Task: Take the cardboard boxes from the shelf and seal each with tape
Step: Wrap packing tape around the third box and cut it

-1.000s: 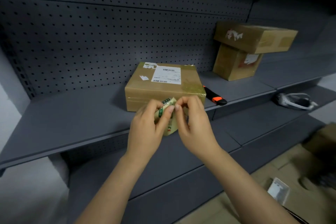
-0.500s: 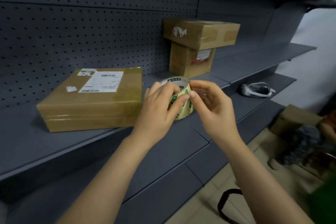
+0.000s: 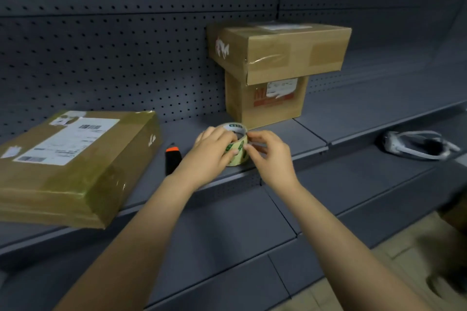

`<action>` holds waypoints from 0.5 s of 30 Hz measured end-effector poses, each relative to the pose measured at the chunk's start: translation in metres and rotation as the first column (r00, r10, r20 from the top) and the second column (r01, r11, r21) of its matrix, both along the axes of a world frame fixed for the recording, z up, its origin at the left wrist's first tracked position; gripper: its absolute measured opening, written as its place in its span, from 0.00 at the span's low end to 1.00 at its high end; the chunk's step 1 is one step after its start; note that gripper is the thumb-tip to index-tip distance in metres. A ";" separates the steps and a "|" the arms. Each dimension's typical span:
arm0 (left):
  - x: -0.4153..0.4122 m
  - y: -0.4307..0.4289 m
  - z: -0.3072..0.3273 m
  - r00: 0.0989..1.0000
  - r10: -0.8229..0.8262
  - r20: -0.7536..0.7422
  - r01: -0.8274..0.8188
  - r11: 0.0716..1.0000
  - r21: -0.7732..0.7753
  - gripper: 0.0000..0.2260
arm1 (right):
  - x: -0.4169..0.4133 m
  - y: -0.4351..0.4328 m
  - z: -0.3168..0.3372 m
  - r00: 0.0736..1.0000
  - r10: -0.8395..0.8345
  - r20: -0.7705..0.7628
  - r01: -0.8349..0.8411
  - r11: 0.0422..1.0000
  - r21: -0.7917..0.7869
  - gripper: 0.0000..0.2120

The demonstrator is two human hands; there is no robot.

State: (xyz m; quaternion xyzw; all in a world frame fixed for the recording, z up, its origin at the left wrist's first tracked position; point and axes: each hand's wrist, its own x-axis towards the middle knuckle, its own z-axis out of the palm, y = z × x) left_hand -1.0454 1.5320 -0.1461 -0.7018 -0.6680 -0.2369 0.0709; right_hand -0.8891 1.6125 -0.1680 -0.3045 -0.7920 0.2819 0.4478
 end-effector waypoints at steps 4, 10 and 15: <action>-0.005 0.000 -0.002 0.994 0.113 0.011 -0.114 0.992 0.055 0.13 | -0.012 0.013 -0.005 0.992 0.014 0.129 -0.039 0.980 0.196 0.10; -0.011 -0.057 0.015 0.980 0.200 -0.022 -0.190 0.955 0.227 0.13 | -0.035 -0.015 0.019 0.984 0.143 0.107 -0.175 0.894 0.412 0.03; -0.027 -0.139 0.021 0.952 0.301 -0.052 -0.269 0.907 0.325 0.09 | -0.073 -0.077 0.023 0.945 0.301 0.124 -0.324 0.832 0.449 0.02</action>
